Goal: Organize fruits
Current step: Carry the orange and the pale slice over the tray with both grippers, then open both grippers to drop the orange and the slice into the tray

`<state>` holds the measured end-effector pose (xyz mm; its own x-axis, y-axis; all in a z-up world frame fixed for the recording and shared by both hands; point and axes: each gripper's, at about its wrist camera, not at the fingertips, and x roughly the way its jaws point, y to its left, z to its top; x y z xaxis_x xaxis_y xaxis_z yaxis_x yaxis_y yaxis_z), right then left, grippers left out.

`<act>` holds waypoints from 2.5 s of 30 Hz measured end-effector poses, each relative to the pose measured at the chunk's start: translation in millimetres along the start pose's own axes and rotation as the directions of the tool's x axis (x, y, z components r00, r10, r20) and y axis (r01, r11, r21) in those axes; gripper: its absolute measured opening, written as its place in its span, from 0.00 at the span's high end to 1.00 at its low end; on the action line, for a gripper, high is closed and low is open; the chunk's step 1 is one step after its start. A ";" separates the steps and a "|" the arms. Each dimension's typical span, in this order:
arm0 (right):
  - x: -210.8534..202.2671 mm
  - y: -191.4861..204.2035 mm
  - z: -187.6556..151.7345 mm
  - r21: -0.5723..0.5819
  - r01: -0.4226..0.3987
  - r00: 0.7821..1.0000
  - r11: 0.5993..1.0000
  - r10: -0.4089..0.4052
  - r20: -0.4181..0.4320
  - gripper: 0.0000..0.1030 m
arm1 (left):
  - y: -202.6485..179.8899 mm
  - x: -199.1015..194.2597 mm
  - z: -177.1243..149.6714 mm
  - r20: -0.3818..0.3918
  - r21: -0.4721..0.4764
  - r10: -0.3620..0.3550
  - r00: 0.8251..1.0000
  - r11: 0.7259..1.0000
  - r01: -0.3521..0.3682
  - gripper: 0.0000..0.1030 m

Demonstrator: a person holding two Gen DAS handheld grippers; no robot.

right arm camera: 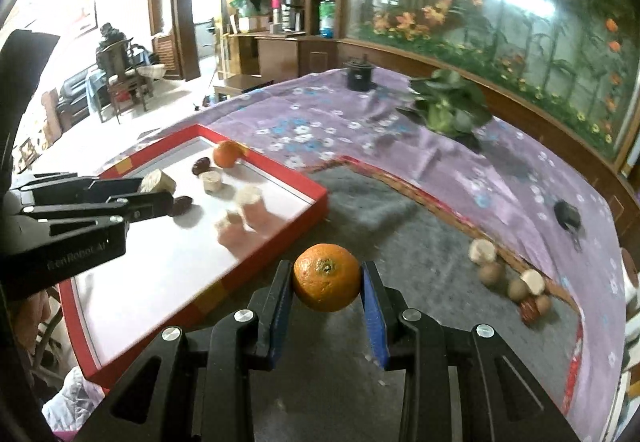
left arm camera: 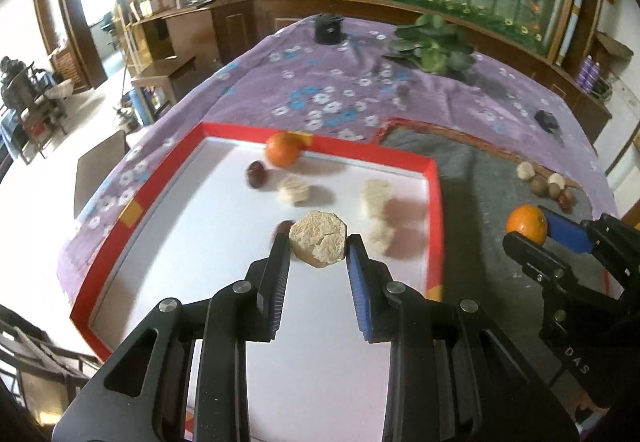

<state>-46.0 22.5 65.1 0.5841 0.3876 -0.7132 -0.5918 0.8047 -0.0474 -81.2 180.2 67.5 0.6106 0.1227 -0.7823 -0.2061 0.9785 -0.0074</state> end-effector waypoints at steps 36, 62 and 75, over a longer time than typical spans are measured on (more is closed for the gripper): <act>58.3 66.2 10.6 -0.050 -0.275 0.956 0.960 0.268 -0.115 0.68 | 49.8 40.8 -11.3 -0.126 -0.127 0.037 0.991 0.990 -0.053 0.73; -6.1 -35.6 -18.2 0.164 -0.042 0.999 0.986 0.044 -0.005 0.51 | -56.5 12.9 7.2 -0.019 0.033 -0.047 0.999 0.998 0.047 0.49; -34.2 -127.7 -72.4 0.302 0.139 0.990 0.943 -0.123 -0.070 0.51 | -165.3 30.1 9.0 -0.077 0.162 -0.170 0.982 0.970 0.180 0.49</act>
<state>-30.6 -126.1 44.9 0.6123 0.2528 -0.7492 -0.3090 0.9487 0.0675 -21.9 23.6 50.8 0.5758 -0.0582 -0.8155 0.0336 0.9983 -0.0475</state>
